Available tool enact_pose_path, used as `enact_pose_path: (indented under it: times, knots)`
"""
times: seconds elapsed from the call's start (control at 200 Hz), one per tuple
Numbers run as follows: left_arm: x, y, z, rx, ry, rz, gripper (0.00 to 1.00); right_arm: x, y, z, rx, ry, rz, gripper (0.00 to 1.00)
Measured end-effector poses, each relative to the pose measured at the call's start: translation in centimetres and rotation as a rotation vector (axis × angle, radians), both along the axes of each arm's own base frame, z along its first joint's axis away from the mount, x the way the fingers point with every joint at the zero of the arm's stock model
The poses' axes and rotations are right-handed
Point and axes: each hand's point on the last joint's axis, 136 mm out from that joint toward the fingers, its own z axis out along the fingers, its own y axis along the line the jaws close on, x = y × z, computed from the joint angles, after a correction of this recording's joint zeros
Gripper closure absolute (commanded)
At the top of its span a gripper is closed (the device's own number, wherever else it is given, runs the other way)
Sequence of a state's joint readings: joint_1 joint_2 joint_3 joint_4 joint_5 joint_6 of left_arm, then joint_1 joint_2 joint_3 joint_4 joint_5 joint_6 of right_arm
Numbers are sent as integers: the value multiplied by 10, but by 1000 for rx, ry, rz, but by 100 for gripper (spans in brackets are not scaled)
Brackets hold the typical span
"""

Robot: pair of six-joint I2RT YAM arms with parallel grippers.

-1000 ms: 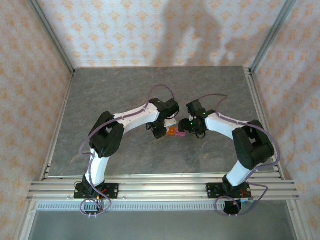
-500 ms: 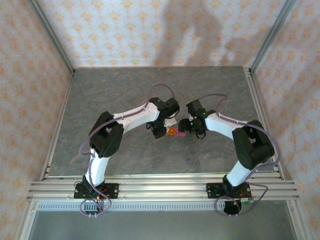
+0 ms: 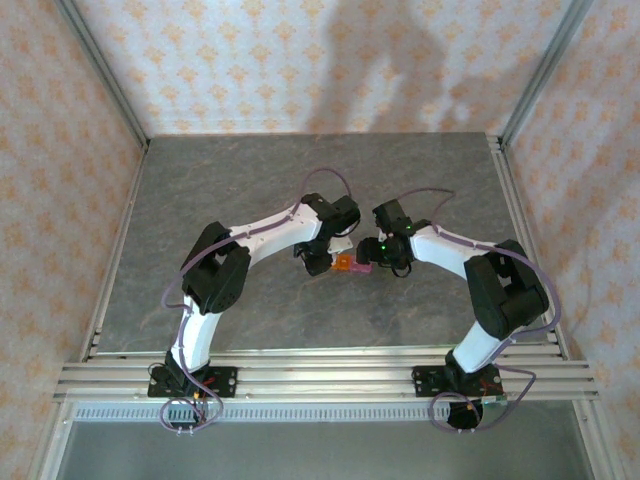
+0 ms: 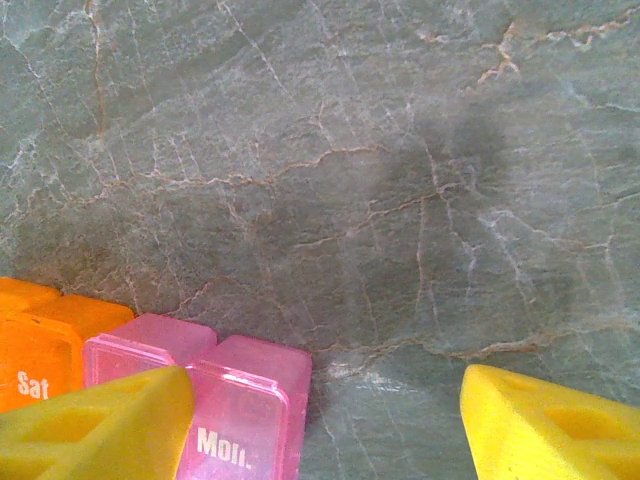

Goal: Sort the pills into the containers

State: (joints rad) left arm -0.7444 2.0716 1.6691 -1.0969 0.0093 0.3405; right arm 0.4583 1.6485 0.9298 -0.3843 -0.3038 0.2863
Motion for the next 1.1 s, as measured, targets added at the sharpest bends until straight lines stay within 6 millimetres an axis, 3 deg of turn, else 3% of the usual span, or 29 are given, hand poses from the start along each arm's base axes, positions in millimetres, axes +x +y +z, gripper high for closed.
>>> enact_pose_path:
  times: [1.101]
  knots:
    - [2, -2, 3, 65, -48, -43, 100, 1, 2, -1, 7, 0, 3, 28]
